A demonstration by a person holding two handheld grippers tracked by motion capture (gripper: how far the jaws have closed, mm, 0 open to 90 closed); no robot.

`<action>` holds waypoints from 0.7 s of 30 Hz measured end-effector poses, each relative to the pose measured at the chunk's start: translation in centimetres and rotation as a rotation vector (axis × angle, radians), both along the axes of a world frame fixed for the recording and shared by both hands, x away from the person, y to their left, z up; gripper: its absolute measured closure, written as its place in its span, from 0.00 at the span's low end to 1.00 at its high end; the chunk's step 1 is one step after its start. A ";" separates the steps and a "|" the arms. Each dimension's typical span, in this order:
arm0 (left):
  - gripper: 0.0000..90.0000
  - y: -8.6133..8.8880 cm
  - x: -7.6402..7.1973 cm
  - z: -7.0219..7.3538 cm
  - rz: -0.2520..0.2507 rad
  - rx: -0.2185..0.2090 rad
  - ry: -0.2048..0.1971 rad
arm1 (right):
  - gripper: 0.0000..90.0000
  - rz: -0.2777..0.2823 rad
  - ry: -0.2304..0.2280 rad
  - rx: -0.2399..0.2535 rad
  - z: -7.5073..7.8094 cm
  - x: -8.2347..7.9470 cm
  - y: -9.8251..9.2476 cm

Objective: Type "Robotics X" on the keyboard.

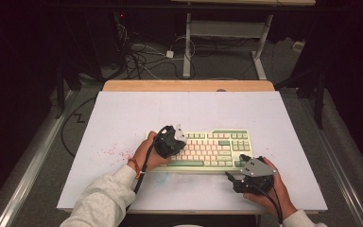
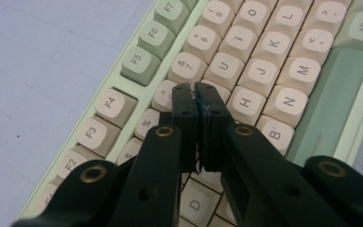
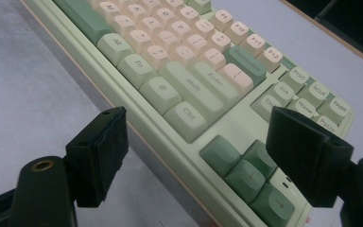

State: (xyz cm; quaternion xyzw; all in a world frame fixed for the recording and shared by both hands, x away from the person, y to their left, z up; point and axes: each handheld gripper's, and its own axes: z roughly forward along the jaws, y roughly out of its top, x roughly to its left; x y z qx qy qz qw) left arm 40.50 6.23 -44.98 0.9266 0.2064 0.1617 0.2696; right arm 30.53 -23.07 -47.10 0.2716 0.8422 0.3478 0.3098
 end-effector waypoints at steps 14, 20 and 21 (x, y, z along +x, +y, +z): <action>0.91 1.3 -0.4 1.1 -0.001 -0.069 -0.030 | 0.25 -0.004 -0.011 0.002 0.2 -0.1 -0.1; 0.82 2.6 -1.2 1.9 0.002 -0.101 -0.074 | 0.25 -0.005 -0.013 0.002 0.3 -0.1 -0.1; 0.81 3.0 -1.5 2.1 -0.001 -0.116 -0.090 | 0.25 -0.005 -0.013 0.002 0.3 -0.2 -0.1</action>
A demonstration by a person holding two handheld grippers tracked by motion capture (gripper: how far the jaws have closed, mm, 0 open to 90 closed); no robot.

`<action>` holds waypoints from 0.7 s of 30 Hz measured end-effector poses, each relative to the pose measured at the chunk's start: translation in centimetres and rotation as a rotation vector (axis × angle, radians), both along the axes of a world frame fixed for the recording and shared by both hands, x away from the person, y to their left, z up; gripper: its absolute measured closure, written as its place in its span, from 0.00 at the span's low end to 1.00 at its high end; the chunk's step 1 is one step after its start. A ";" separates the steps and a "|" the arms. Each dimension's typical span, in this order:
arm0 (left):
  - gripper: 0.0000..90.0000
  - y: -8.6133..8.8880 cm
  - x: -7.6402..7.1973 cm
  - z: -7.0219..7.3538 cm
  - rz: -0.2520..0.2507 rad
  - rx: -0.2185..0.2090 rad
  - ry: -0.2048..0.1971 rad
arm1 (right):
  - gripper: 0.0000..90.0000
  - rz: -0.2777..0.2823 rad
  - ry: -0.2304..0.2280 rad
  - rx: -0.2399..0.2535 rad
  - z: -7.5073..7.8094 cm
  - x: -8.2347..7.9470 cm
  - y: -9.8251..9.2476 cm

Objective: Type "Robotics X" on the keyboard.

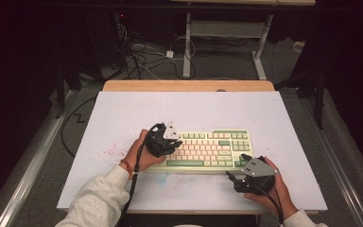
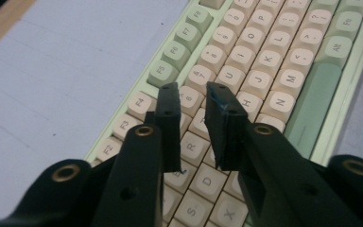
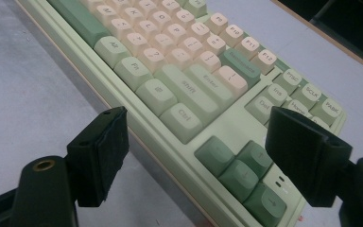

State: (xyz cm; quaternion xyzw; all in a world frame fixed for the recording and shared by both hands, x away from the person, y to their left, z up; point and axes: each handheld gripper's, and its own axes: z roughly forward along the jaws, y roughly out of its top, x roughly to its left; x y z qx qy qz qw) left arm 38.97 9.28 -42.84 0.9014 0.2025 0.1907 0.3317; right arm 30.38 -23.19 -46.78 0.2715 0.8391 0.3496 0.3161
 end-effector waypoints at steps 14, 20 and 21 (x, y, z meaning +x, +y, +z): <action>0.51 2.8 -2.6 0.7 0.008 -0.010 -0.134 | 0.25 -0.005 -0.002 0.014 0.2 0.0 -0.2; 0.42 3.7 -3.7 0.6 0.026 -0.033 -0.195 | 0.25 -0.003 0.002 0.012 0.2 0.0 -0.1; 0.40 3.8 -3.9 0.6 0.028 -0.039 -0.197 | 0.25 -0.004 0.001 0.011 0.2 0.0 -0.1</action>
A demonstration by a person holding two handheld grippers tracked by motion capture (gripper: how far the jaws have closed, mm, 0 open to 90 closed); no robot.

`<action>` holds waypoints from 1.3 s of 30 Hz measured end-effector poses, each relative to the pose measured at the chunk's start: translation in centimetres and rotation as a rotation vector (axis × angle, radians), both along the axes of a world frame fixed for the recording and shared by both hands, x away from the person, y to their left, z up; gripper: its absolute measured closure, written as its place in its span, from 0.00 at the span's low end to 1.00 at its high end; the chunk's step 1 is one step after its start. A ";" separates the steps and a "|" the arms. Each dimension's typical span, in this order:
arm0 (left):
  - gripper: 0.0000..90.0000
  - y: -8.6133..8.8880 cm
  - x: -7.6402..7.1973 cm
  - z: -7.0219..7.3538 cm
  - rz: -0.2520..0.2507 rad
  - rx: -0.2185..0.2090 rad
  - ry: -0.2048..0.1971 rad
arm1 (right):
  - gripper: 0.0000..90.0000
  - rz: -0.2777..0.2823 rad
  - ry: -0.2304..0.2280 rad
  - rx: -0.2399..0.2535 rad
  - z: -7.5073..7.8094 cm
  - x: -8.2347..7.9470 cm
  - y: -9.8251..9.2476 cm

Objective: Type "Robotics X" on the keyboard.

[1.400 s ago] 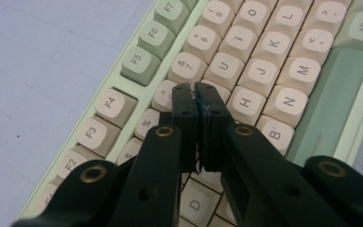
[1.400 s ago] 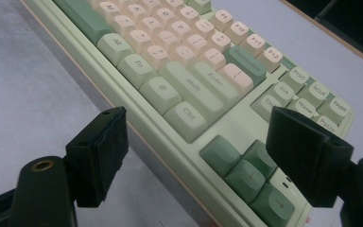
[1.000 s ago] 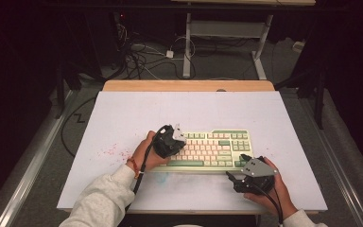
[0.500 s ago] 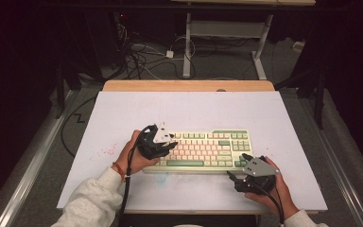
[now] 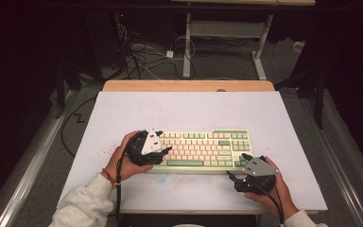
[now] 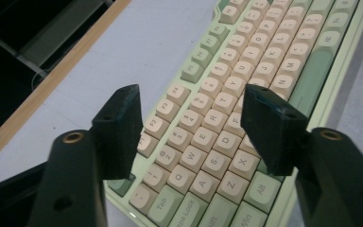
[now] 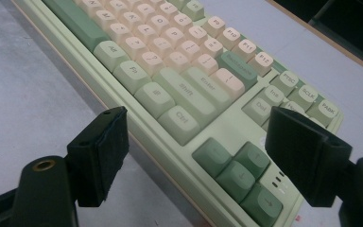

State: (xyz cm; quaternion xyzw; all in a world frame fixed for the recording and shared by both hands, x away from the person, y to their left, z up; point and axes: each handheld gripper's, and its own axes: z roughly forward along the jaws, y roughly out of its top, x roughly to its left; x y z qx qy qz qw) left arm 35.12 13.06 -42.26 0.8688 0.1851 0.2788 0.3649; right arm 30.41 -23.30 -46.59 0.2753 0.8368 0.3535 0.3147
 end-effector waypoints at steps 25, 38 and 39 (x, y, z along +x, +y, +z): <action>0.21 3.3 -3.6 -4.1 0.070 0.018 0.017 | 0.74 0.046 0.009 0.064 0.8 0.1 0.2; 0.21 5.4 -4.2 -5.2 0.127 0.025 0.056 | 1.00 0.140 0.064 0.059 0.8 1.3 3.0; 0.21 5.4 -4.2 -5.2 0.127 0.031 0.058 | 1.00 0.141 0.066 0.056 0.8 1.4 3.3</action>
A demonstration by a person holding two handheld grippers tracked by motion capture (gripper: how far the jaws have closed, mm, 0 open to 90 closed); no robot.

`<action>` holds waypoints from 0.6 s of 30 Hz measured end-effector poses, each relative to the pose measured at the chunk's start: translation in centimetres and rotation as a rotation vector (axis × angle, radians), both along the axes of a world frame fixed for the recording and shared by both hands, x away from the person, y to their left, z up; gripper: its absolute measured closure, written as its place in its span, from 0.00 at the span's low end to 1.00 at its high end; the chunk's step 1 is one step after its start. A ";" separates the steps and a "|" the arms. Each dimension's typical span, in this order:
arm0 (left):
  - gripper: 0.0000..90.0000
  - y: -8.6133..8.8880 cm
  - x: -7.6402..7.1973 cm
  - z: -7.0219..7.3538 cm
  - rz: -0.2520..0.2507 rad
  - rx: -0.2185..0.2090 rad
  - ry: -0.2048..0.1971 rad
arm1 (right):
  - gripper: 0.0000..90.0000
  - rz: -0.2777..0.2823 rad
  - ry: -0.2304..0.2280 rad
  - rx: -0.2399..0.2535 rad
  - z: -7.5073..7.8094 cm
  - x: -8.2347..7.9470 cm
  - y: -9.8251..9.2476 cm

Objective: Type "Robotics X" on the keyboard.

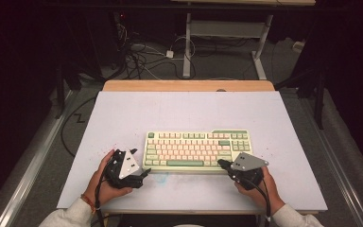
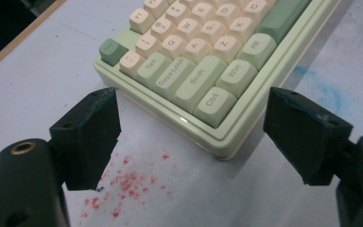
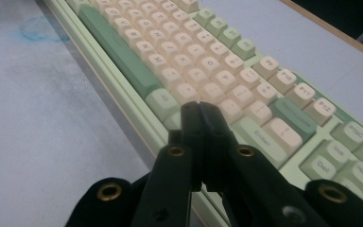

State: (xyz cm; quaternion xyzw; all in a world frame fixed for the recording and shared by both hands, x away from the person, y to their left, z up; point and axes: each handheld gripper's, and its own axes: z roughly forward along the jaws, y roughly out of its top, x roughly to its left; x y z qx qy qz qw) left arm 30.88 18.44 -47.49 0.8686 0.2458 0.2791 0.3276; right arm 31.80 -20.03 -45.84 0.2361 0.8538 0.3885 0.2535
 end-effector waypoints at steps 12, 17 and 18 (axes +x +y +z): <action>0.21 0.0 0.1 -0.3 0.005 0.017 0.010 | 1.00 0.028 0.006 -0.033 0.5 3.0 3.2; 0.21 -0.1 0.1 -0.4 0.002 0.020 0.013 | 1.00 0.014 0.012 -0.036 0.9 4.4 4.0; 0.21 0.0 0.1 -0.4 0.000 0.020 0.015 | 1.00 0.013 0.012 -0.037 1.0 4.7 4.1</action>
